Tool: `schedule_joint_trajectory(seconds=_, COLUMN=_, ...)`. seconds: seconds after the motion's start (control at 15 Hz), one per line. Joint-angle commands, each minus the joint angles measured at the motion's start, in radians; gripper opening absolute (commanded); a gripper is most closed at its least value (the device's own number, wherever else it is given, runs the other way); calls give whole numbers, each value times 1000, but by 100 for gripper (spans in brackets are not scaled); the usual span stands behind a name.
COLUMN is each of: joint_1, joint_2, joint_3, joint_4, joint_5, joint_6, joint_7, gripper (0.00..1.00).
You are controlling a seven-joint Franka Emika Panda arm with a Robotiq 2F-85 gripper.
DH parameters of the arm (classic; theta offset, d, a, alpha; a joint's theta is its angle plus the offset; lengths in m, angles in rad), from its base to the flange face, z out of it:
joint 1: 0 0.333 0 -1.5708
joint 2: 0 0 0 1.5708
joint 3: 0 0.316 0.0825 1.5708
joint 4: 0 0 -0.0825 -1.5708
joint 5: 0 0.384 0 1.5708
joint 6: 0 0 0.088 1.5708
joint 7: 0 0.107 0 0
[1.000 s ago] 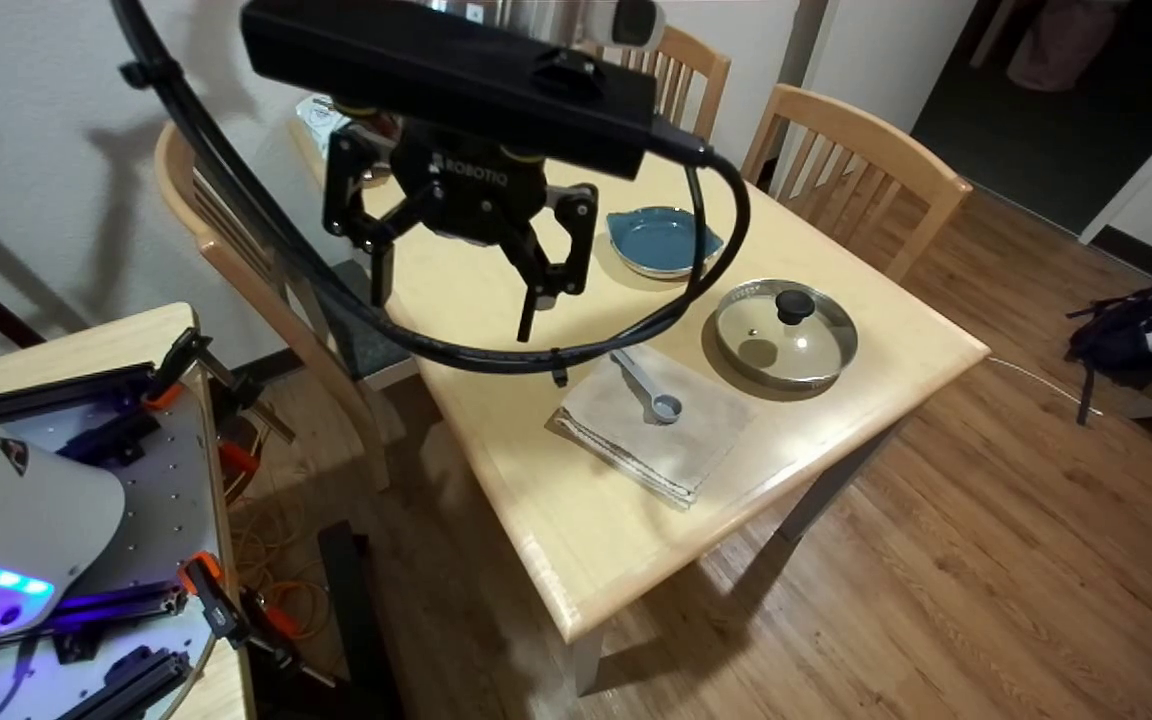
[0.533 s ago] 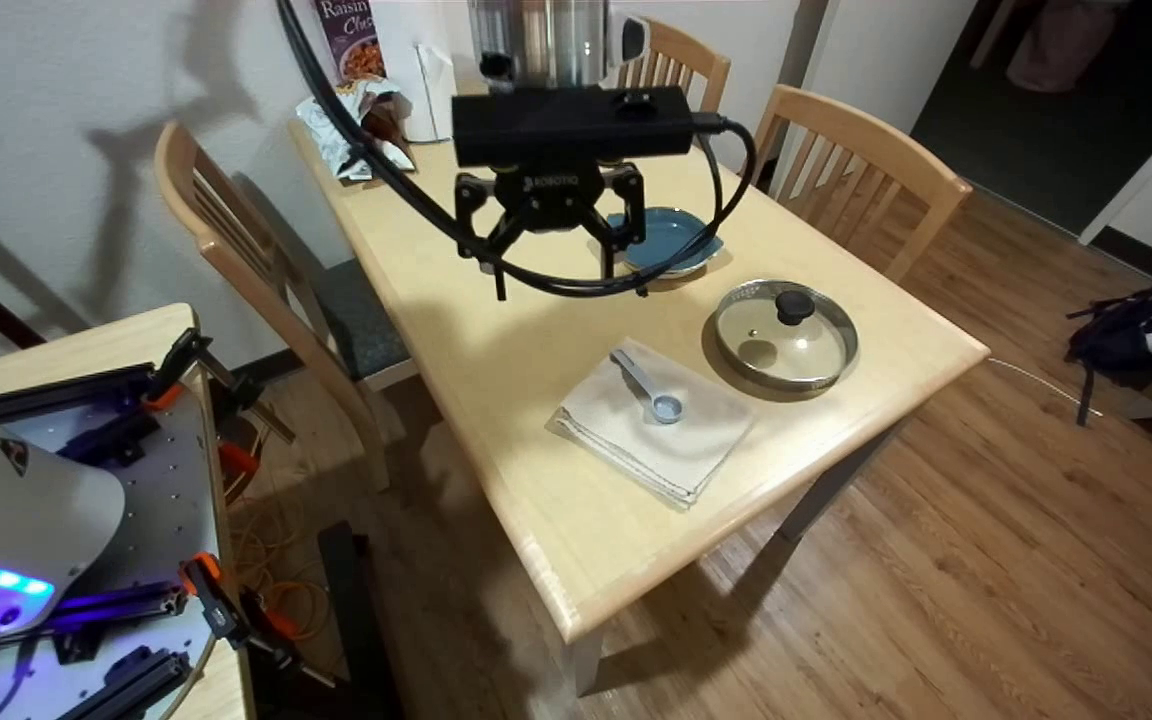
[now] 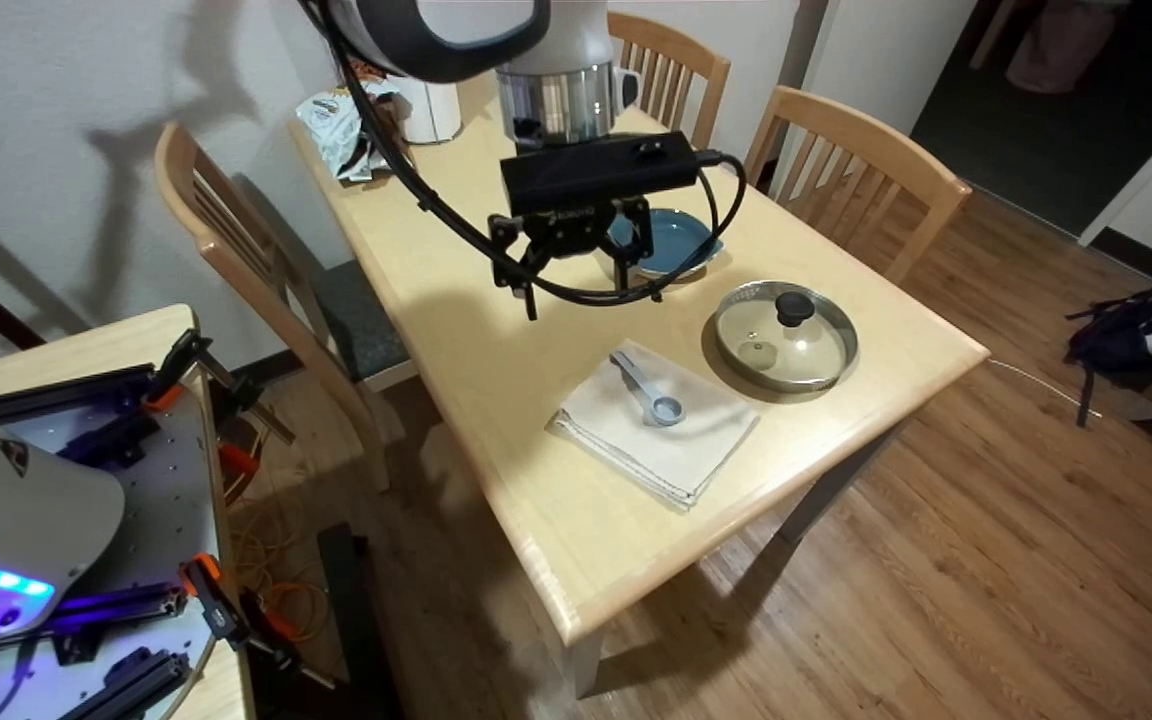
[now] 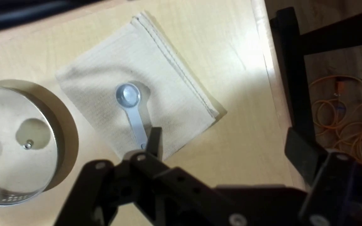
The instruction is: Place the spoon on the blue dish
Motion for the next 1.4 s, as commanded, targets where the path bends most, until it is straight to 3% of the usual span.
schedule_joint_trajectory(seconds=0.0, joint_1=-75, joint_2=-138, joint_3=-26, joint_4=-42, joint_5=-28, joint_6=-68, joint_7=-141, gripper=100)
schedule_joint_trajectory(seconds=0.4, joint_1=-116, joint_2=-222, joint_3=-81, joint_4=-6, joint_5=-6, joint_6=-211, joint_7=-360, gripper=100)
schedule_joint_trajectory(seconds=0.47, joint_1=-109, joint_2=-196, joint_3=-78, joint_4=-1, joint_5=-13, joint_6=-181, joint_7=-296, gripper=100)
schedule_joint_trajectory(seconds=1.13, joint_1=-108, joint_2=-198, joint_3=-79, joint_4=-1, joint_5=-13, joint_6=-187, joint_7=-301, gripper=100)
schedule_joint_trajectory(seconds=1.33, joint_1=-111, joint_2=-147, joint_3=-82, joint_4=4, joint_5=-35, joint_6=-28, joint_7=-331, gripper=100)
